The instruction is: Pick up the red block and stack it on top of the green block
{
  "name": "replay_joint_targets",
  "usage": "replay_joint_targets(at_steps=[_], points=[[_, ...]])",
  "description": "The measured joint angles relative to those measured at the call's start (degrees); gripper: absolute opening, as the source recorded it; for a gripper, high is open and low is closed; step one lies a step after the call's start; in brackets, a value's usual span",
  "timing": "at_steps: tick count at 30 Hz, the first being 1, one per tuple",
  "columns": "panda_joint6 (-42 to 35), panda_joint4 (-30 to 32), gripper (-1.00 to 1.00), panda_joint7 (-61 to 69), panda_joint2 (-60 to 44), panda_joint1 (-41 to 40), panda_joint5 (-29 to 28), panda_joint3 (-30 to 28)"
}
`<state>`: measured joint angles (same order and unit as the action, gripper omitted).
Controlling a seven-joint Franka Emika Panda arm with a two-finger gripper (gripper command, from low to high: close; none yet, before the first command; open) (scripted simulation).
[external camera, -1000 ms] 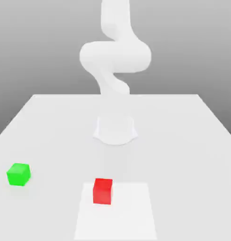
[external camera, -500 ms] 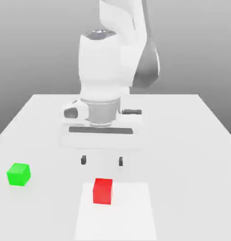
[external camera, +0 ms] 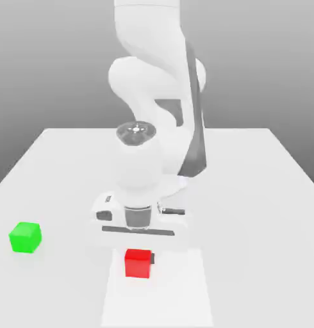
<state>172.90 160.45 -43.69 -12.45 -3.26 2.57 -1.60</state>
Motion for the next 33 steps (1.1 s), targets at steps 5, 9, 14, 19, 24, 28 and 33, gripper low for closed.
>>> replay_joint_targets(at_steps=[5,9,14,19,24,28,33], points=[[-7.78,1.30,-1.00,-1.57,9.10,0.17,-2.20,-0.76],[-12.83,1.22,-1.00,1.84,14.09,-1.35,-3.09,-3.55],[-15.76,-1.14,-1.00,13.79,14.66,-10.20,-3.55,-8.61],[-18.46,-3.65,-1.00,26.24,14.86,-18.20,-3.97,-13.32],[-20.64,-6.08,-1.00,38.45,14.62,-25.71,-4.02,-17.74],[-15.12,-6.81,-1.00,44.27,8.04,-27.11,1.36,-15.92],[-10.53,-7.09,1.00,47.56,2.88,-28.57,5.78,-13.39]])
